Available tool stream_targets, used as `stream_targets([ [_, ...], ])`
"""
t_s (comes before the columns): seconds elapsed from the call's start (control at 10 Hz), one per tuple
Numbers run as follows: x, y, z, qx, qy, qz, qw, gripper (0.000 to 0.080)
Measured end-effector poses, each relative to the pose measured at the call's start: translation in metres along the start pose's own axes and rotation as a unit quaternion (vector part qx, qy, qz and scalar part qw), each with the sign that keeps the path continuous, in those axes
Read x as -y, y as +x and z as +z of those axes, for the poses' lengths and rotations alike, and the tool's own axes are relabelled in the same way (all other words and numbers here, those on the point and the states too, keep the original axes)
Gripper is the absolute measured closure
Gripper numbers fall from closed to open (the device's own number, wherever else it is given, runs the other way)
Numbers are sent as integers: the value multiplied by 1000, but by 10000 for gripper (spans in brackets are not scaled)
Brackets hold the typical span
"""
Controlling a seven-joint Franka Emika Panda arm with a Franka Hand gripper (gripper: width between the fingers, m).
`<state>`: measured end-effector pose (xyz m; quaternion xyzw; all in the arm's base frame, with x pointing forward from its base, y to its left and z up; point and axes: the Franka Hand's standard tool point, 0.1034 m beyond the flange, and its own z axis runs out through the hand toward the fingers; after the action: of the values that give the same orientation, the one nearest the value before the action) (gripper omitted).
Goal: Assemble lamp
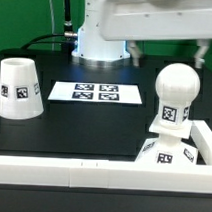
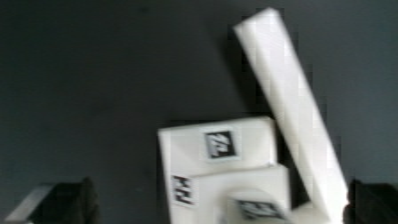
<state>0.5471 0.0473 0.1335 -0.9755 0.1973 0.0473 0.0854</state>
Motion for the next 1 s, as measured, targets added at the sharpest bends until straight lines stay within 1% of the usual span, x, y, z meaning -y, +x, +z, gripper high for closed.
stream_targets([
  [0.1,-21,2,-6,-5,3,18,1000,101],
  [0.3,-10,0,-1,-1,3,15,1000,101],
  [0.5,-12,0,0,-1,2,15,1000,101],
  [0.6,-16,-5,4,0,-8,-35,999,101],
  [0.7,-32,-13,3,8,-24,-76,997,101],
  [0.8,-48,-18,-1,10,-50,-98,994,101],
  [0.9,-64,-23,-4,7,-53,-105,993,101],
  [1.0,-81,-26,-7,8,-54,-105,993,101],
])
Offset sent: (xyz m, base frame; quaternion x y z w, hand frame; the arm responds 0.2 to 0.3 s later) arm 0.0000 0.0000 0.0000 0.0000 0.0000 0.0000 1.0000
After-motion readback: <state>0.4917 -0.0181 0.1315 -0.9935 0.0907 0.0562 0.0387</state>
